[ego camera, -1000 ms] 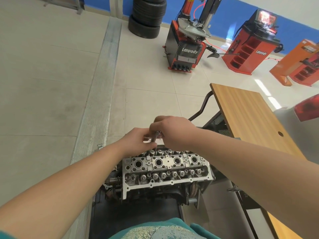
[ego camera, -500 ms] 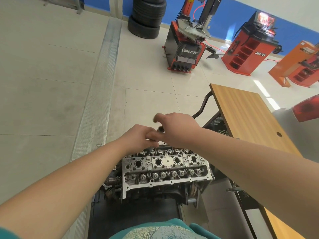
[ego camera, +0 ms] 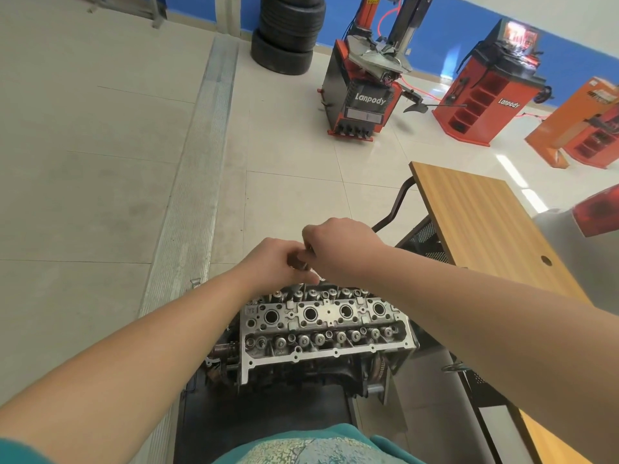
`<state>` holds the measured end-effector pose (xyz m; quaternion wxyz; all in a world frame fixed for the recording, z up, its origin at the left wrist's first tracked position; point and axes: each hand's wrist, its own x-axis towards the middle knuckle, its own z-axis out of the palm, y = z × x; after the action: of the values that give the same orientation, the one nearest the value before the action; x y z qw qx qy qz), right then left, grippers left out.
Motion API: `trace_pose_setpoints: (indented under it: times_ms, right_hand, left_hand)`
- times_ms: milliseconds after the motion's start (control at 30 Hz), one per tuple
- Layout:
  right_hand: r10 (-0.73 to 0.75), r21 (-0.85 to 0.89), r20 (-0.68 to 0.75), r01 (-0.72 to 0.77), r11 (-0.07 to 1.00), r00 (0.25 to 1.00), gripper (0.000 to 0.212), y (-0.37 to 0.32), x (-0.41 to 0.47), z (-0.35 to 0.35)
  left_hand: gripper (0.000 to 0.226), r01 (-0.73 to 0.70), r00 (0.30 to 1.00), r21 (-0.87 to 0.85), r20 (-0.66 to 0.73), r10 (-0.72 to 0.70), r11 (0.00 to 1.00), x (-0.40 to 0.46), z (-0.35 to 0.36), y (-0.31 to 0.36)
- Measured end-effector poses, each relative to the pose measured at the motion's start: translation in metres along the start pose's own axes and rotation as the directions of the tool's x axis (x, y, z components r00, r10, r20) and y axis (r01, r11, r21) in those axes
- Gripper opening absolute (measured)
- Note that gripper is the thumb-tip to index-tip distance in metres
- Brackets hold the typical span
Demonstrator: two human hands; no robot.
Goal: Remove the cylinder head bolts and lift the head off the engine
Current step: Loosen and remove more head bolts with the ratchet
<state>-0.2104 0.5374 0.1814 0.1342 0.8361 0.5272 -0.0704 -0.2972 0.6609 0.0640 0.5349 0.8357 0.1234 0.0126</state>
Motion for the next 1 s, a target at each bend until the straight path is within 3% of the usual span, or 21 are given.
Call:
trace_pose_setpoints:
  times_ms: [33,67,133,233,300,367,467,533,633,700,767,800,900,1000]
  right_hand:
    - [-0.061,0.046,0.013,0.06,0.997,0.998,0.005,0.003,-0.002,0.0]
    - [-0.124,0.078,0.026,0.122,0.989,0.992,0.012,0.006,-0.004,-0.001]
    - [-0.183,0.188,0.003,0.179,0.966,0.983,0.016,0.01,-0.008,-0.003]
    - [-0.041,0.196,-0.02,0.044,0.98,0.999,0.04,0.008,-0.004,-0.003]
    - [-0.002,0.12,0.002,0.002,0.993,1.0,0.034,0.002,0.0,-0.002]
    - [-0.087,0.115,0.018,0.085,0.99,0.996,0.01,0.001,-0.001,-0.001]
    - [-0.234,0.14,0.048,0.226,0.964,0.971,0.025,0.005,-0.007,-0.006]
    - [-0.209,0.218,-0.013,0.207,0.954,0.978,0.014,0.004,-0.01,-0.01]
    - [-0.09,0.172,-0.008,0.091,0.981,0.996,0.037,-0.003,-0.006,-0.007]
    - [-0.009,-0.001,0.041,0.009,1.0,0.999,0.039,-0.004,-0.002,-0.006]
    - [-0.006,-0.026,0.068,0.008,1.0,0.998,0.02,-0.002,-0.001,-0.005]
    - [-0.055,-0.001,0.077,0.055,0.998,0.996,0.011,0.0,-0.003,-0.006]
    - [-0.229,0.122,0.062,0.22,0.968,0.972,0.026,0.008,-0.009,-0.009]
    - [-0.146,0.252,0.04,0.131,0.959,0.989,0.042,0.004,-0.008,-0.009]
  left_hand:
    - [0.024,-0.016,1.0,-0.026,0.021,0.016,1.0,-0.002,-0.001,-0.004]
    - [0.03,-0.027,0.999,-0.028,0.035,0.028,0.999,-0.004,-0.001,-0.006]
    - [0.014,-0.011,1.0,-0.006,0.022,0.011,1.0,-0.006,-0.003,-0.008]
    - [0.017,0.01,0.999,0.024,-0.046,-0.009,1.0,-0.004,-0.004,-0.008]
    - [0.023,0.003,0.999,0.049,-0.042,0.0,0.999,-0.001,-0.001,-0.007]
    - [0.02,-0.004,1.0,0.04,-0.02,0.005,0.999,-0.002,0.002,-0.007]
    - [0.017,0.004,1.0,0.049,0.016,-0.004,0.999,-0.007,-0.001,-0.009]
    - [0.018,-0.004,0.999,0.157,0.039,-0.002,0.988,-0.006,-0.004,-0.006]
    - [0.015,-0.022,0.998,0.268,0.066,0.004,0.963,0.0,-0.005,0.001]
    - [0.013,-0.024,0.999,0.235,0.03,0.018,0.972,0.001,-0.003,0.001]
    - [0.014,-0.034,0.999,0.148,0.0,0.034,0.988,-0.001,-0.002,-0.005]
    - [0.01,-0.04,0.999,0.106,0.011,0.039,0.994,-0.004,-0.002,-0.009]
    - [0.014,-0.02,1.0,0.096,0.012,0.019,0.995,-0.008,-0.003,-0.019]
    - [0.012,-0.028,0.999,0.086,-0.036,0.032,0.996,-0.006,-0.003,-0.02]
